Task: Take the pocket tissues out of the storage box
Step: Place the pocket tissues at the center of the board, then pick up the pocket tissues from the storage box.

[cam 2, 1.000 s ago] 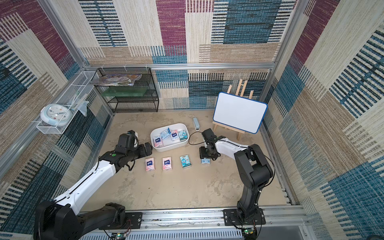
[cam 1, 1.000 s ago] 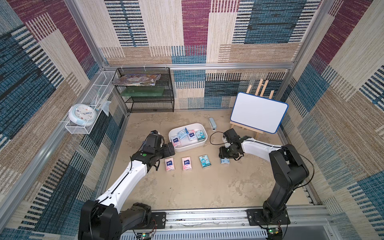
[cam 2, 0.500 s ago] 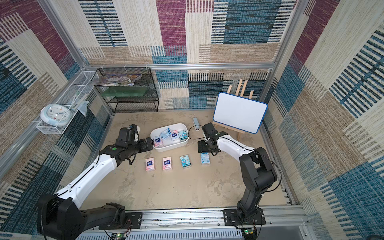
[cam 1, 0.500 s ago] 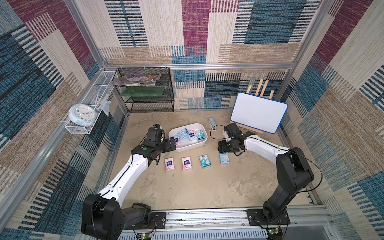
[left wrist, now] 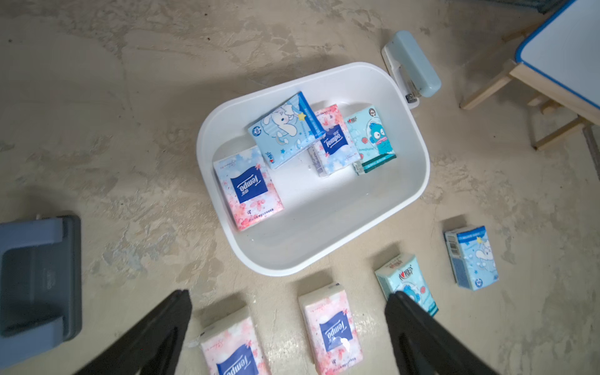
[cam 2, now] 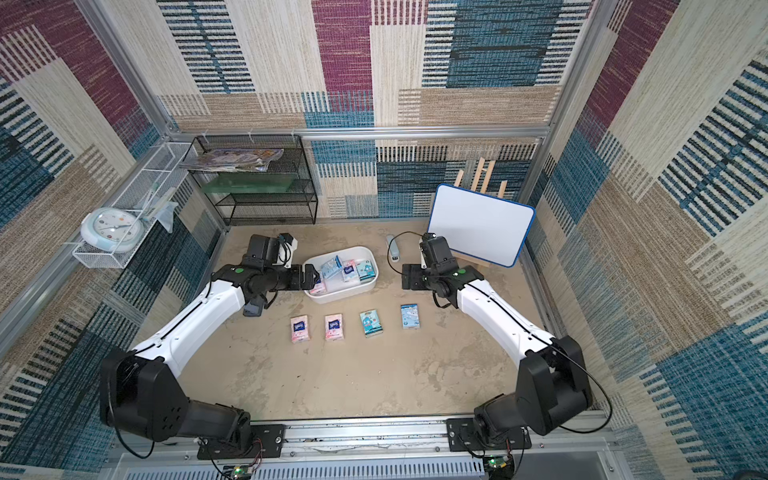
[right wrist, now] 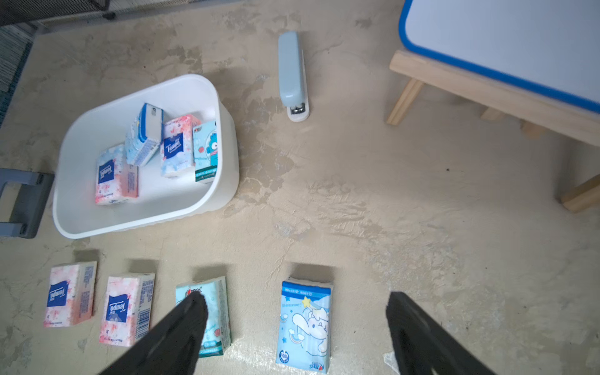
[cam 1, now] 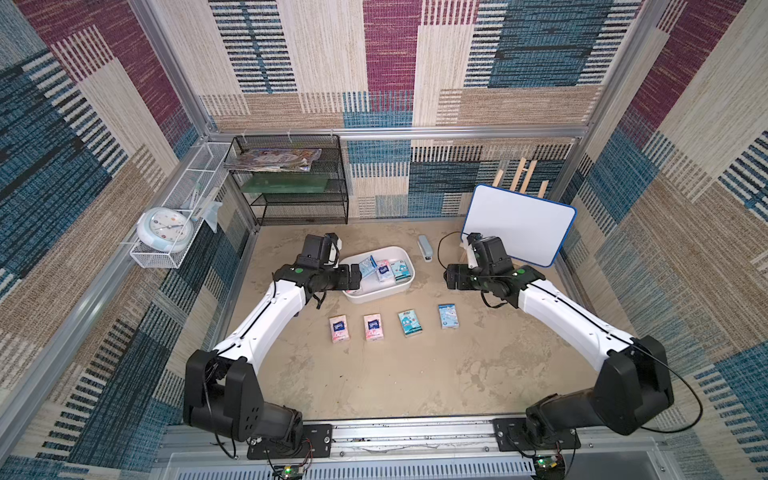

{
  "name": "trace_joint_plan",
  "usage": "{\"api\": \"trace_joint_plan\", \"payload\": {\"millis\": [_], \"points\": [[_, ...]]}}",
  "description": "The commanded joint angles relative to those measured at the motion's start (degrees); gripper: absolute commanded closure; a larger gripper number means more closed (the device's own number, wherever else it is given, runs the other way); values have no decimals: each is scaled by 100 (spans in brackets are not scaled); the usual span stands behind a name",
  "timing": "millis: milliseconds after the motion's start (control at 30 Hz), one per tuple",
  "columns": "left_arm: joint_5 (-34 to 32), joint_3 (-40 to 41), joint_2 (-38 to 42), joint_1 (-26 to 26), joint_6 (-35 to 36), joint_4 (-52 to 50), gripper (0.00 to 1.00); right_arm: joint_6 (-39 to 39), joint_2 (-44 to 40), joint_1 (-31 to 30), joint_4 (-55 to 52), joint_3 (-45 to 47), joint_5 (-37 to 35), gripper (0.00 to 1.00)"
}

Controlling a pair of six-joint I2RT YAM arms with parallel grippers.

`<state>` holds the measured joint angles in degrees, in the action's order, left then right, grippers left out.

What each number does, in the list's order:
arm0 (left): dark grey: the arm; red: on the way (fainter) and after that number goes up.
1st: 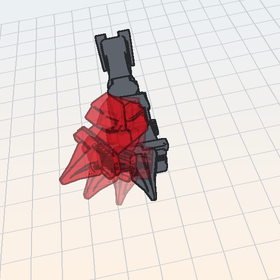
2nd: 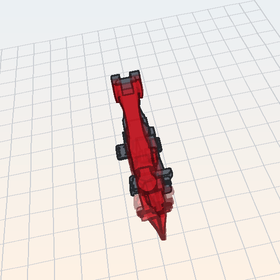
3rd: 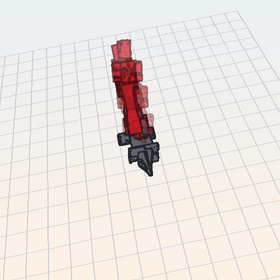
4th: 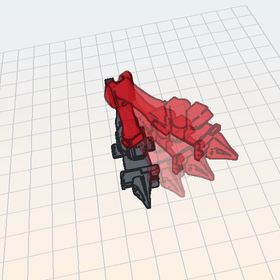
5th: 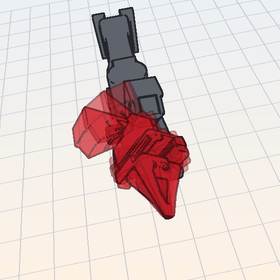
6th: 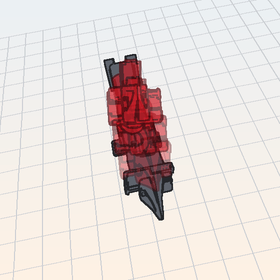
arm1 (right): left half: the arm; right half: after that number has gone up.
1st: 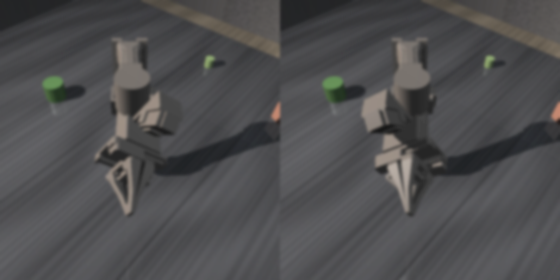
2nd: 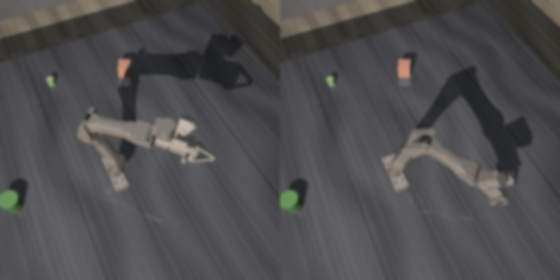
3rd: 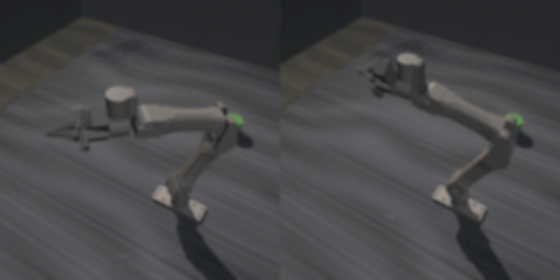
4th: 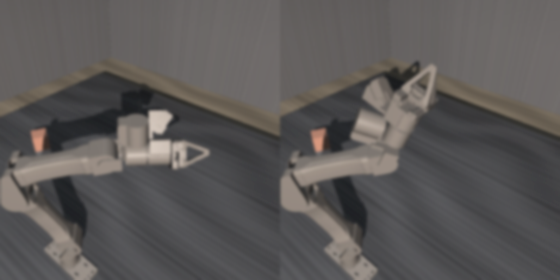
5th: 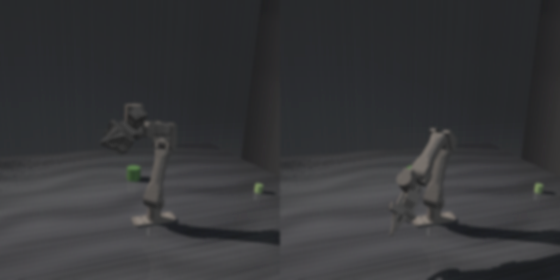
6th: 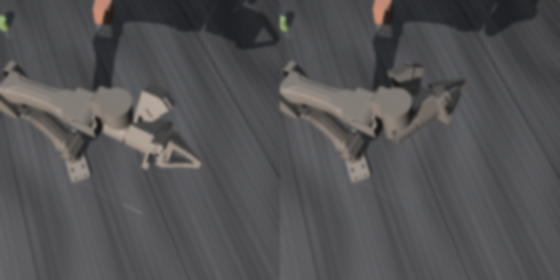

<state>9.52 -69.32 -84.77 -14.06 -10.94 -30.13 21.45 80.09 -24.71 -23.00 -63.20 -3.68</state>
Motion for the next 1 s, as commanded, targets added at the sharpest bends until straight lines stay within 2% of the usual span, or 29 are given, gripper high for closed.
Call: {"api": "trace_joint_plan", "payload": {"millis": [0, 233, 500, 800, 967], "points": [[427, -364, -339, 9, 922, -242, 2, 25, -328, 121, 449, 174, -145, 5], [751, -1422, -1275, 9, 1831, -623, 4, 214, -1081, 442, 895, 627, 125, 2], [948, -2055, -2103, 9, 2888, -726, 4, 421, -1747, 680, 1595, 1108, 584, 2], [807, -2780, -2906, 9, 3677, -911, 6, 317, -2083, 707, 1756, 1203, 544, 2], [814, -3364, -3411, 18, 3955, -1248, 10, 297, -2238, 713, 1793, 1279, 415, 2]]}}
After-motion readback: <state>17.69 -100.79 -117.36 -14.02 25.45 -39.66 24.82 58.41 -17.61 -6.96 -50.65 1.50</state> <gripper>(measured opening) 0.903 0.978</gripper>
